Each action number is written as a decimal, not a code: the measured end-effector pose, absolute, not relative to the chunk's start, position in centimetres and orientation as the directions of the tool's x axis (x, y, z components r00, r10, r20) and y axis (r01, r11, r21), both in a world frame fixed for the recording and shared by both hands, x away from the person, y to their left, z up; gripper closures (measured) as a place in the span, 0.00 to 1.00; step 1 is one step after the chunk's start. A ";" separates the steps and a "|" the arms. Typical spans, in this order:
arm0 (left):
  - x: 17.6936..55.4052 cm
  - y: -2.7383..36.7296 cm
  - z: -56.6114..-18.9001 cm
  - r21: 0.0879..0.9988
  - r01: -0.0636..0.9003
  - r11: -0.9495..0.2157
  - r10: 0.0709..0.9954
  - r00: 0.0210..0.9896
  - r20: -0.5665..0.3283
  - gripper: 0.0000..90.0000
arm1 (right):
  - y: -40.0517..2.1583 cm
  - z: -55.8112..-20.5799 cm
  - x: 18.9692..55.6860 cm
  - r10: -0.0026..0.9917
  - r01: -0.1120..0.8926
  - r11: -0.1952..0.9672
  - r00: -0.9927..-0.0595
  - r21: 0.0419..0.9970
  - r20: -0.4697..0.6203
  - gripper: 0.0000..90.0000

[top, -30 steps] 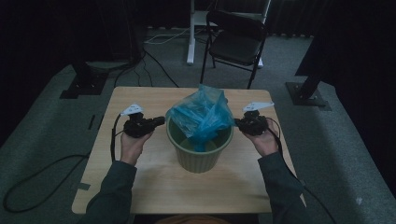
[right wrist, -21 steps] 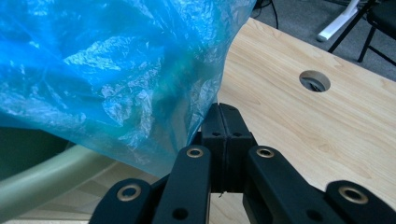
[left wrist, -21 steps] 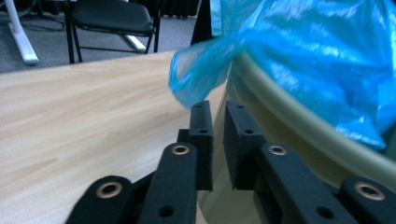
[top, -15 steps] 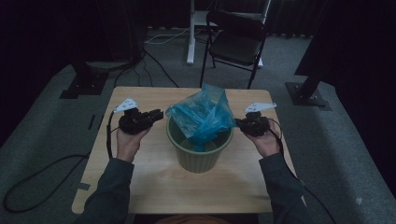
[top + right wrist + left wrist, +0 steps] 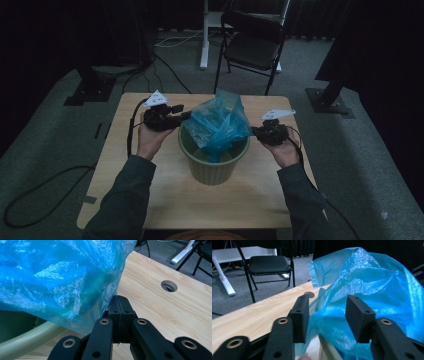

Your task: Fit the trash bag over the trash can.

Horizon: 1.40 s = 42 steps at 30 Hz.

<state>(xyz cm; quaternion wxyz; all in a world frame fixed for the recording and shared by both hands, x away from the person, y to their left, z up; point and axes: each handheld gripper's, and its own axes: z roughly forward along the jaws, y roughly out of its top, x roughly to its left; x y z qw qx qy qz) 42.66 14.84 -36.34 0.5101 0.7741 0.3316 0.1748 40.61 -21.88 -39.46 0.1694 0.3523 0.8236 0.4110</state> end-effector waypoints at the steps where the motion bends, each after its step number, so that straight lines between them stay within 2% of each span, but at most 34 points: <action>1: 42.9 14.7 -36.4 0.901 0.342 -0.267 0.691 0.720 -0.068 0.55 | -21.9 -39.4 40.6 0.720 0.441 0.414 -0.694 0.796 0.011 1.00; 3: 43.2 14.3 -36.6 0.892 0.354 -0.281 0.690 0.721 -0.069 0.57 | -21.9 -39.4 40.5 0.720 0.441 0.414 -0.694 0.796 0.010 1.00; 4: 43.2 14.1 -36.7 0.887 0.358 -0.292 0.684 0.726 -0.068 0.62 | -21.9 -39.3 40.5 0.721 0.441 0.414 -0.693 0.796 0.009 1.00; 6: 43.0 14.1 -36.8 0.879 0.368 -0.303 0.675 0.734 -0.075 0.79 | -22.1 -39.3 40.5 0.722 0.440 0.410 -0.692 0.799 0.010 1.00; 11: 41.6 15.1 -37.0 0.887 0.357 -0.292 0.674 0.735 -0.074 0.98 | -22.6 -39.4 40.3 0.728 0.445 0.404 -0.686 0.799 0.014 1.00; 22: 37.6 18.9 -38.5 0.903 0.359 -0.235 0.691 0.715 -0.104 0.99 | -23.0 -40.0 39.7 0.723 0.463 0.395 -0.690 0.794 0.043 1.00; 34: 35.9 21.1 -39.7 0.898 0.388 -0.208 0.706 0.695 -0.137 0.99 | -23.5 -40.5 39.0 0.716 0.471 0.381 -0.694 0.796 0.068 1.00; 38: 35.7 20.6 -39.5 0.902 0.376 -0.214 0.690 0.712 -0.133 0.96 | -24.0 -39.7 38.8 0.727 0.462 0.349 -0.682 0.815 0.075 0.89; 42: 35.6 20.0 -39.5 0.903 0.366 -0.224 0.678 0.724 -0.126 0.96 | -24.4 -39.0 38.7 0.732 0.451 0.334 -0.677 0.828 0.073 0.85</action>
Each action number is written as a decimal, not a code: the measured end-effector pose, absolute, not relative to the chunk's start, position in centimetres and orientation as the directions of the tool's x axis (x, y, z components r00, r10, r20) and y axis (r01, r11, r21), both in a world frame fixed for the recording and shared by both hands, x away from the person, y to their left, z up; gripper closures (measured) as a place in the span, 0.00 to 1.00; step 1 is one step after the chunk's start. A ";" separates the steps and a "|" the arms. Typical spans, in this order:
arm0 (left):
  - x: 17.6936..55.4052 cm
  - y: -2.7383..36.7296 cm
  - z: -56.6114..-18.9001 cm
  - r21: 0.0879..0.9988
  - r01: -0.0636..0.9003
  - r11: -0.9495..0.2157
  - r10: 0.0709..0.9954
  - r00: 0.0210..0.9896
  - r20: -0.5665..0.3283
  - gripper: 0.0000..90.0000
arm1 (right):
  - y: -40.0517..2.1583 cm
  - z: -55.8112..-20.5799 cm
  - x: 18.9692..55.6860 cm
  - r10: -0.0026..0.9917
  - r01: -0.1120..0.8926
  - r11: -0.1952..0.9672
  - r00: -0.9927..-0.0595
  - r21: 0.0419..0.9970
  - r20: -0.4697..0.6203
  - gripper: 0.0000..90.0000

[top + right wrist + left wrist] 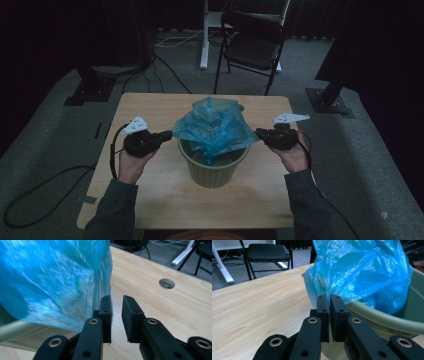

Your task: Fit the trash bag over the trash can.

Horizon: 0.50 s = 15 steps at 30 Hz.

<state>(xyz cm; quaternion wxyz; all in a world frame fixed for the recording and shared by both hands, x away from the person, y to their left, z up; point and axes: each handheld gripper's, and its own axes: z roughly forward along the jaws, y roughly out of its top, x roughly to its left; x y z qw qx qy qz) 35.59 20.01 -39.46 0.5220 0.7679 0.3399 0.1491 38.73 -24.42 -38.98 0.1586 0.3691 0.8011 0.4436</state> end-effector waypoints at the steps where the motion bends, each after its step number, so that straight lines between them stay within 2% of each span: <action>1: 35.6 19.9 -39.4 0.903 0.365 -0.227 0.676 0.726 -0.124 0.96 | -24.5 -38.7 38.7 0.734 0.446 0.329 -0.675 0.832 0.072 0.84; 7: 35.6 19.4 -39.6 0.900 0.365 -0.238 0.665 0.737 -0.123 0.95 | -24.9 -37.5 38.5 0.722 0.424 0.270 -0.683 0.865 0.109 0.81; 10: 35.5 19.1 -39.7 0.900 0.361 -0.245 0.658 0.744 -0.119 0.95 | -24.5 -37.0 38.6 0.676 0.421 0.235 -0.718 0.876 0.164 0.77; 15: 35.5 18.9 -39.7 0.900 0.359 -0.246 0.657 0.745 -0.118 0.95 | -23.5 -36.6 38.8 0.653 0.411 0.246 -0.739 0.878 0.163 0.73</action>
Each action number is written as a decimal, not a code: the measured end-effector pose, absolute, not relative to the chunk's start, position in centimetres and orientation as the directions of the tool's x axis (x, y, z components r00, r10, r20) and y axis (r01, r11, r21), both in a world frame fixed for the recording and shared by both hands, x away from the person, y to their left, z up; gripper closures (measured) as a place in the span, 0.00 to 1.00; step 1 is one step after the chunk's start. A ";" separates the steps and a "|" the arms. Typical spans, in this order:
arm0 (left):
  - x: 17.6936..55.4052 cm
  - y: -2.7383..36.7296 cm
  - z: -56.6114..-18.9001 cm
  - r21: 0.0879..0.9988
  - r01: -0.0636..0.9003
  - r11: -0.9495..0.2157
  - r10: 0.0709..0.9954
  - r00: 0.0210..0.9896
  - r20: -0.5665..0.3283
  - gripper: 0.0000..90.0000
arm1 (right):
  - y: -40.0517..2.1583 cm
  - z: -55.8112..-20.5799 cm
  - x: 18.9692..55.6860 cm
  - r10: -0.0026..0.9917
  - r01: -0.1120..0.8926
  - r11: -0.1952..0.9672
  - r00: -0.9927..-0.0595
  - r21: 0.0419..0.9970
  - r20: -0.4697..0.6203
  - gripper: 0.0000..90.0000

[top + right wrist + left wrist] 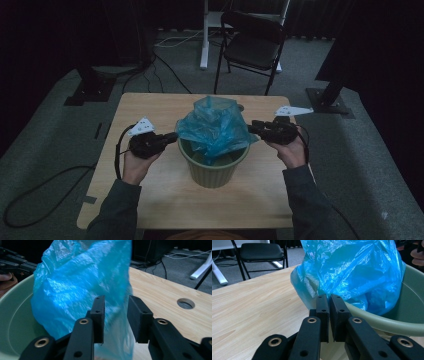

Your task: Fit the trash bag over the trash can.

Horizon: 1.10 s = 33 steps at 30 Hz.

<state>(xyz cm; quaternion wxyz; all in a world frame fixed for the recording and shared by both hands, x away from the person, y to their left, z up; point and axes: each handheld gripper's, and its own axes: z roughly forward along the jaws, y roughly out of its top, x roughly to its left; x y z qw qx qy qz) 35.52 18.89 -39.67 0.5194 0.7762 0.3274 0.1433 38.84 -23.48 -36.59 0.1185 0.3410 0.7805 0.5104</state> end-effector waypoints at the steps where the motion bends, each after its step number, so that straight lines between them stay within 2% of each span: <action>1: 35.5 18.9 -39.7 0.900 0.358 -0.247 0.655 0.746 -0.117 0.95 | -22.8 -36.6 39.5 0.636 0.422 0.254 -0.751 0.870 0.178 0.71; 3: 35.4 18.9 -39.7 0.900 0.356 -0.250 0.654 0.748 -0.114 0.95 | -22.6 -36.6 39.8 0.632 0.431 0.260 -0.753 0.864 0.185 0.72; 7: 35.1 18.9 -39.8 0.901 0.356 -0.250 0.649 0.751 -0.117 0.96 | -22.5 -36.8 39.7 0.632 0.438 0.276 -0.753 0.855 0.182 0.93; 10: 34.9 19.0 -39.8 0.901 0.357 -0.245 0.642 0.756 -0.125 0.97 | -22.8 -36.7 39.0 0.638 0.425 0.283 -0.753 0.860 0.162 0.99; 16: 34.3 19.0 -39.9 0.898 0.354 -0.262 0.640 0.760 -0.113 0.98 | -23.5 -36.6 37.9 0.621 0.412 0.295 -0.768 0.862 0.155 1.00; 18: 34.3 19.0 -39.9 0.898 0.354 -0.263 0.640 0.760 -0.113 0.98 | -23.6 -36.6 37.9 0.627 0.412 0.290 -0.763 0.864 0.154 0.97; 19: 34.4 19.1 -39.9 0.899 0.355 -0.257 0.643 0.757 -0.115 0.98 | -23.7 -36.5 38.1 0.638 0.417 0.277 -0.754 0.866 0.159 0.92; 20: 34.4 19.1 -39.9 0.899 0.355 -0.257 0.644 0.757 -0.115 0.98 | -23.8 -36.2 38.8 0.634 0.423 0.243 -0.750 0.873 0.187 0.79; 22: 34.5 19.1 -39.9 0.899 0.355 -0.256 0.644 0.756 -0.114 0.98 | -23.6 -36.1 39.4 0.632 0.427 0.231 -0.749 0.875 0.199 0.73; 26: 34.7 18.9 -39.9 0.899 0.353 -0.259 0.648 0.754 -0.110 0.97 | -22.6 -35.9 40.6 0.601 0.424 0.239 -0.771 0.874 0.209 0.65; 28: 34.8 18.9 -39.9 0.899 0.354 -0.256 0.647 0.754 -0.113 0.97 | -22.1 -36.0 41.1 0.600 0.425 0.249 -0.773 0.870 0.206 0.65; 30: 34.8 18.9 -39.9 0.900 0.354 -0.255 0.647 0.754 -0.113 0.97 | -21.9 -36.0 41.3 0.600 0.430 0.256 -0.773 0.865 0.207 0.67; 31: 34.8 18.9 -39.9 0.900 0.354 -0.255 0.647 0.754 -0.113 0.97 | -21.8 -36.1 41.5 0.604 0.434 0.266 -0.771 0.861 0.202 0.72; 32: 34.8 18.9 -39.9 0.900 0.353 -0.255 0.647 0.754 -0.113 0.97 | -21.7 -36.2 41.6 0.598 0.443 0.287 -0.776 0.849 0.203 0.86; 33: 34.7 18.9 -39.9 0.901 0.353 -0.254 0.649 0.753 -0.112 0.97 | -21.7 -36.3 41.6 0.595 0.441 0.294 -0.779 0.848 0.198 0.91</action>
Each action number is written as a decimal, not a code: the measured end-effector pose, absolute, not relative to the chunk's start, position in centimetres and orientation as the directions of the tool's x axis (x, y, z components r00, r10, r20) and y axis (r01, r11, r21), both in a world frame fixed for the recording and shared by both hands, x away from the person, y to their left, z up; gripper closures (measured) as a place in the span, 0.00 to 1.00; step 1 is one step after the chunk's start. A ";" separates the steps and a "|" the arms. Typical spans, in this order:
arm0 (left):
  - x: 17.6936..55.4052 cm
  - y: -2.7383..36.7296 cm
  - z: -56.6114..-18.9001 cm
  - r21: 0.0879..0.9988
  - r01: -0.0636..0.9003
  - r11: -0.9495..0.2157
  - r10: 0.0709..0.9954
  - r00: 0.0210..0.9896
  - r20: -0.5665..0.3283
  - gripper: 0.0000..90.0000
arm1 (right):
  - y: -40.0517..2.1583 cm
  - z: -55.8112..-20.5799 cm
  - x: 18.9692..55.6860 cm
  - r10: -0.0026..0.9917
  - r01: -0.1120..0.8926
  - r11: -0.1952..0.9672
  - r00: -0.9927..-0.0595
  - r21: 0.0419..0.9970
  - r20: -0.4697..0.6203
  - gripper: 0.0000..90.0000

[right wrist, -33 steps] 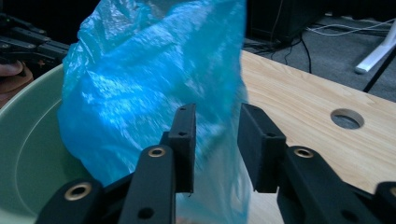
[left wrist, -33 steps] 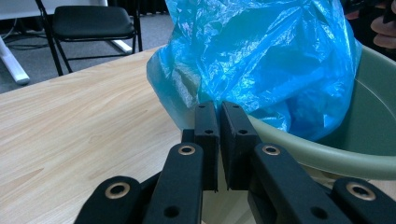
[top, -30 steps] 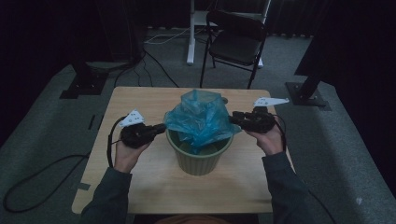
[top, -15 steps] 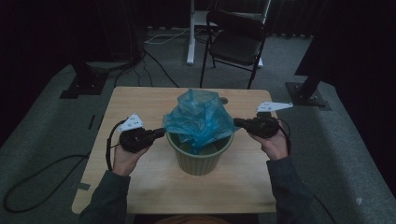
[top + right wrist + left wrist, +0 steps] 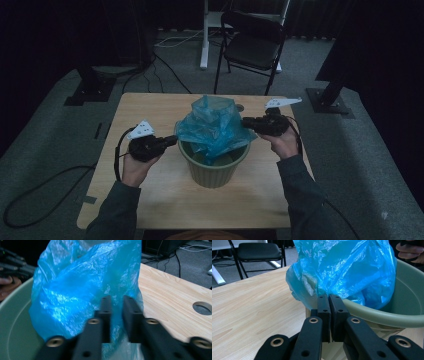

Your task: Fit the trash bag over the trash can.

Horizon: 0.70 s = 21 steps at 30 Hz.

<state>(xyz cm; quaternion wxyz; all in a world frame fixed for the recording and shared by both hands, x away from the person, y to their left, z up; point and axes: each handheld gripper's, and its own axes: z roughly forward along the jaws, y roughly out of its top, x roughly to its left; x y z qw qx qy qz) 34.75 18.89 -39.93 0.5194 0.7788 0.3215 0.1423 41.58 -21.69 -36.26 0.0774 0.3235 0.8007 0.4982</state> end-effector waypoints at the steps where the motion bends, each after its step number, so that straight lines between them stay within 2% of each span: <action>1: 34.7 18.9 -39.9 0.901 0.353 -0.254 0.650 0.751 -0.111 0.97 | -21.7 -36.3 41.4 0.594 0.436 0.304 -0.782 0.847 0.189 0.95; 4: 34.6 18.9 -39.9 0.900 0.352 -0.258 0.650 0.752 -0.107 0.97 | -21.8 -36.2 40.9 0.589 0.417 0.327 -0.792 0.848 0.163 1.00; 9: 34.3 18.9 -39.9 0.900 0.350 -0.260 0.648 0.755 -0.106 0.97 | -22.6 -35.8 39.2 0.576 0.386 0.340 -0.806 0.857 0.134 1.00; 21: 33.3 18.9 -40.4 0.896 0.354 -0.268 0.641 0.760 -0.108 0.97 | -24.5 -37.7 36.9 0.550 0.424 0.293 -0.808 0.857 0.211 1.00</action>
